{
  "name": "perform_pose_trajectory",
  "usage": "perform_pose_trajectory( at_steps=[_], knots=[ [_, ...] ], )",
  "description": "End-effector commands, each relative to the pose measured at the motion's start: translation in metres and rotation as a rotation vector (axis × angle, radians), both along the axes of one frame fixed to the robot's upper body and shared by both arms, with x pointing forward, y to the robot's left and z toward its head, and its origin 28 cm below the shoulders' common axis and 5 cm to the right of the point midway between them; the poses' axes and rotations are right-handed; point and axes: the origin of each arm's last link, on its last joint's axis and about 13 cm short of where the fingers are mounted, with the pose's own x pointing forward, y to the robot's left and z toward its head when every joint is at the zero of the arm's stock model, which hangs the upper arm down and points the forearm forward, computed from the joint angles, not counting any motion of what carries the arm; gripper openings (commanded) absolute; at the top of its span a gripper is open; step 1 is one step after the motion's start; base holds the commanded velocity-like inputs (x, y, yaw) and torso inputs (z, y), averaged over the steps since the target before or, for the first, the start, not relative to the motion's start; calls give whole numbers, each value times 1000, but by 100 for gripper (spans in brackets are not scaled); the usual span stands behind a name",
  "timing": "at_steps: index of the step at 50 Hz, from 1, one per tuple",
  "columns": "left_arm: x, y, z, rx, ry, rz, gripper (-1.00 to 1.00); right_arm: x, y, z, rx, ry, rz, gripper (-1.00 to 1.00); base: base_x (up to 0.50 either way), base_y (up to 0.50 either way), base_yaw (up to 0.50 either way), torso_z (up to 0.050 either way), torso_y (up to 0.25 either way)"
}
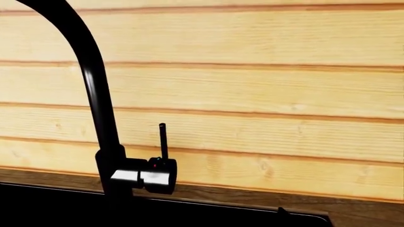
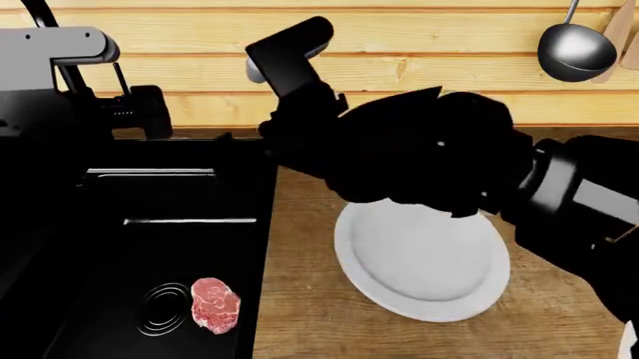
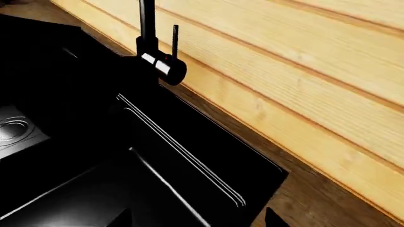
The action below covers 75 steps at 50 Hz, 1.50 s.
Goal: Pick the lamb chop from the counter and place it in the sink. Then turn on the sink faucet.
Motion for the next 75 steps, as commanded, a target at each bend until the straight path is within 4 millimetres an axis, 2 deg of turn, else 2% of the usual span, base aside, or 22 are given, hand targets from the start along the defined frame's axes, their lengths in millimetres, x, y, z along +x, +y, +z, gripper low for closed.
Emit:
perform_pose_trajectory(
  at_steps=[1,9,16,22,27,30,31,33,42,52,67,75],
  knots=[
    [0,-2,1,3,-9,-2,100,-2,-58,32,-43,-84,-216,100,0,0,0,0,0],
    [-2,-1,1,-1,-10,1,100,-6,-74,24,-126,-48,-254,100,0,0,0,0,0],
    [0,-3,0,2,-25,-8,100,-5,-99,41,-32,-111,-376,100,0,0,0,0,0],
    [13,-9,1,44,-79,-41,100,-13,-117,59,72,-175,-436,100,0,0,0,0,0],
    [29,-11,3,26,-120,-62,100,-18,-126,52,81,-176,-447,100,0,0,0,0,0],
    [31,-11,3,23,-120,-62,100,-19,-127,51,82,-175,-448,100,0,0,0,0,0],
    [41,-11,0,22,-116,-57,100,-21,-129,47,90,-171,-449,100,0,0,0,0,0],
    [48,-9,-2,25,-114,-42,100,-22,-129,45,94,-168,-445,100,0,0,0,0,0],
    [65,-3,0,42,-154,13,100,-24,-130,39,107,-161,-438,100,0,0,0,0,0],
    [93,15,-2,39,-176,66,100,-27,-135,36,121,-159,-443,100,0,0,0,0,0],
    [128,18,-7,50,-162,66,100,-27,-137,31,134,-153,-437,100,0,0,0,0,0],
    [128,19,-20,36,-149,97,100,-26,-138,29,140,-149,-439,100,0,0,0,0,0]
  ],
)
